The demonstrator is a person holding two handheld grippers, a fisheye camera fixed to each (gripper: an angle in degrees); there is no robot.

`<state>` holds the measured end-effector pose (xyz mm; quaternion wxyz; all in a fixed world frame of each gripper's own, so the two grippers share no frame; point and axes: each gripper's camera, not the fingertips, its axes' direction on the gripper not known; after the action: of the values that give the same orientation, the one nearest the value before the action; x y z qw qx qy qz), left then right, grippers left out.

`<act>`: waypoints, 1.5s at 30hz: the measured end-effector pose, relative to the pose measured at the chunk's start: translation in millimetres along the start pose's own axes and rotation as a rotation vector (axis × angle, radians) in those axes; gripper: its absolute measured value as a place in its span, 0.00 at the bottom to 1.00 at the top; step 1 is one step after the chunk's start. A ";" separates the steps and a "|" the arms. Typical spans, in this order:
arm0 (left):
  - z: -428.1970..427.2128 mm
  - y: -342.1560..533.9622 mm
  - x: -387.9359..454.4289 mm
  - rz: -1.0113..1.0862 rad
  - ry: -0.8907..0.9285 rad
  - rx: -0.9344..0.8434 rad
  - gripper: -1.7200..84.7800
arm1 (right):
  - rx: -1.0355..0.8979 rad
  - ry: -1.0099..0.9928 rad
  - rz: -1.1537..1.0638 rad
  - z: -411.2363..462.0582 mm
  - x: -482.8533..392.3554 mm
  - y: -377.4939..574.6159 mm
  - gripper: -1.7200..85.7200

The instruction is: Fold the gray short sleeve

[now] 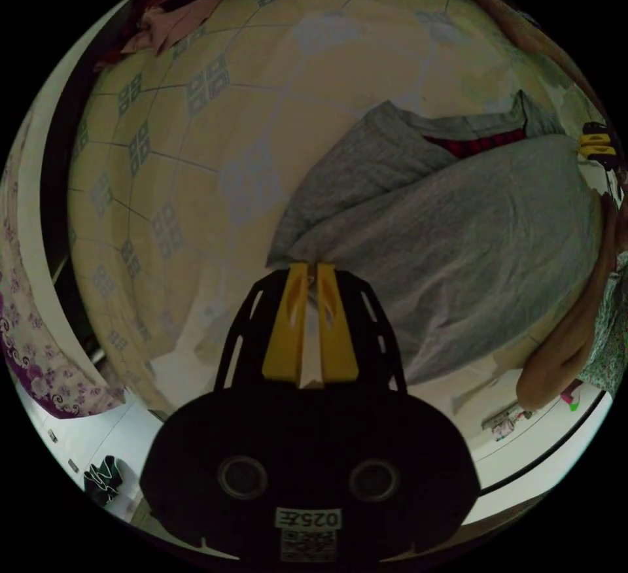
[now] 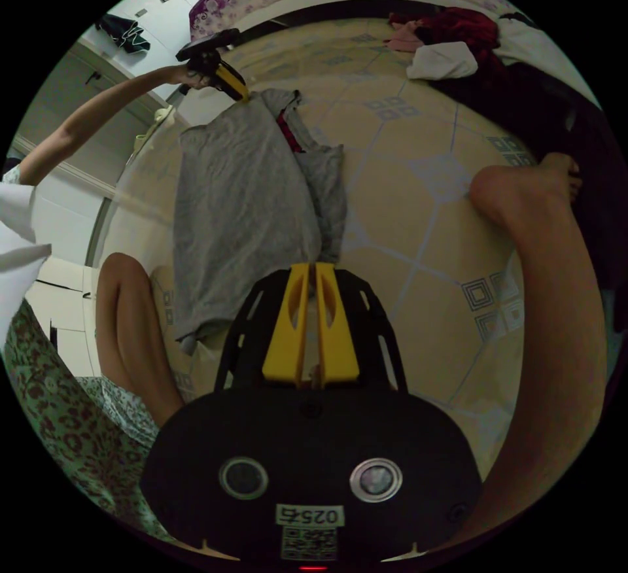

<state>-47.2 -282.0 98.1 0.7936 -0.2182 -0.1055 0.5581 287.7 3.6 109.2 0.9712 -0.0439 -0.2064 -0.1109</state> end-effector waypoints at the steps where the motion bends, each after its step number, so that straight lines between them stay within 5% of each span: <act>1: 0.2 2.5 0.0 -0.010 -0.009 0.011 0.02 | 0.002 -0.006 0.003 -0.2 -0.5 0.4 0.01; 20: -48.4 129.4 -3.0 -0.393 -0.198 0.444 0.01 | 0.115 0.109 -0.029 -74.2 -44.2 -35.5 0.01; 29: 48.6 55.3 -42.6 -0.469 -0.074 0.335 0.02 | 0.009 0.100 0.073 -8.9 24.9 -52.3 0.05; 36: 45.2 134.7 -80.4 -0.775 -0.126 0.395 0.08 | 0.043 0.133 0.092 -21.8 31.0 -49.9 0.13; 41: 59.2 321.3 -55.1 -1.153 0.411 0.816 0.11 | 0.205 0.041 -0.103 -61.0 6.4 -94.4 0.17; 45: 110.8 391.7 50.3 -1.484 0.742 0.755 0.14 | 0.056 -0.123 -0.202 -27.8 16.8 -176.5 0.19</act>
<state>-403.8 -99.3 10.3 0.9506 0.0145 0.2328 -0.2046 272.3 -174.8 97.7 0.9414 -0.0024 -0.2718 -0.1997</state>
